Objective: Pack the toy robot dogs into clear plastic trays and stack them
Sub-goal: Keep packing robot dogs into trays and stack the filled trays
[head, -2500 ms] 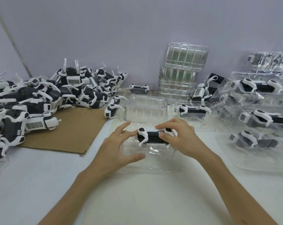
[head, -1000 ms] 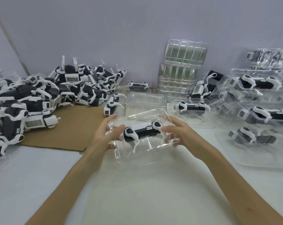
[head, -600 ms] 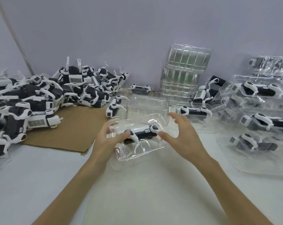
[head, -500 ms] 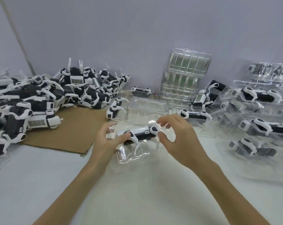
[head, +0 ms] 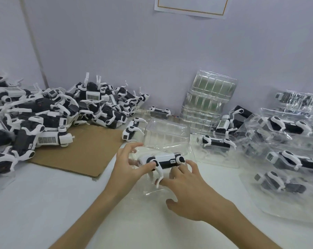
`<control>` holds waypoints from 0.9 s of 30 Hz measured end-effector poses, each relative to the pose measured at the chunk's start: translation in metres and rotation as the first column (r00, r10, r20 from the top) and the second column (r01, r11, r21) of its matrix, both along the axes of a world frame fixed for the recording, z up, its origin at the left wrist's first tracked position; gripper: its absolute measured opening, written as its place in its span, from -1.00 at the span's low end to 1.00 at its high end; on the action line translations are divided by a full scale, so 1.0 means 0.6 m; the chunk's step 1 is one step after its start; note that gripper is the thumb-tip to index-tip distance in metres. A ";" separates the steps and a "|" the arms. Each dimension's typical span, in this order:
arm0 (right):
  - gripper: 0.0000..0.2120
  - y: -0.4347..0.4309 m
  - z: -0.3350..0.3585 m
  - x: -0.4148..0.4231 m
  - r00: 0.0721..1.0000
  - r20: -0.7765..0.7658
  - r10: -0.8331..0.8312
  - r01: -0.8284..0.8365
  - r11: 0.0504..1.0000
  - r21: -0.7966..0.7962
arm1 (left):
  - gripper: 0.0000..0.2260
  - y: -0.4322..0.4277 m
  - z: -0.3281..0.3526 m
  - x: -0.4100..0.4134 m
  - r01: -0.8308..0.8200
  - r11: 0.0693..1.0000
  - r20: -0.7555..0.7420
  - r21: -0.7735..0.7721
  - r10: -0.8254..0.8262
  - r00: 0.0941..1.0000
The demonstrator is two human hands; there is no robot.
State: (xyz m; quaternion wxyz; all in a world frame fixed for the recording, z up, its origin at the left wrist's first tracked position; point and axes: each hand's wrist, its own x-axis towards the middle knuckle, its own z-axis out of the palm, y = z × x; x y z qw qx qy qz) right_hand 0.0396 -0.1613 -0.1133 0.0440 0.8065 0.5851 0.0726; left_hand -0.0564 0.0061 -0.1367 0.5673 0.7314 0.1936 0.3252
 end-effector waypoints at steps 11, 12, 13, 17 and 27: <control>-0.63 -0.010 -0.006 -0.006 0.999 0.038 0.028 -0.037 0.961 0.274 | -0.44 0.017 0.010 -0.006 -0.041 0.999 0.031 -0.030 0.041 0.999; -0.65 -0.014 -0.004 -0.004 0.999 0.018 0.044 -0.047 0.951 0.305 | -0.44 0.020 0.011 -0.006 -0.028 0.997 0.035 -0.070 0.030 0.999; -0.69 -0.018 -0.002 -0.002 0.998 0.011 0.065 -0.065 0.940 0.335 | -0.45 0.023 0.012 -0.007 -0.003 0.992 0.043 -0.125 0.008 0.999; -0.81 -0.029 0.001 0.001 0.989 0.034 0.144 -0.144 0.894 0.424 | -0.46 0.026 0.004 -0.005 0.074 0.967 0.014 -0.245 -0.073 0.997; -0.55 0.006 0.013 0.034 0.963 -0.253 0.090 -0.066 0.993 0.101 | -0.47 0.021 -0.012 0.005 0.132 0.927 -0.072 -0.351 -0.167 0.983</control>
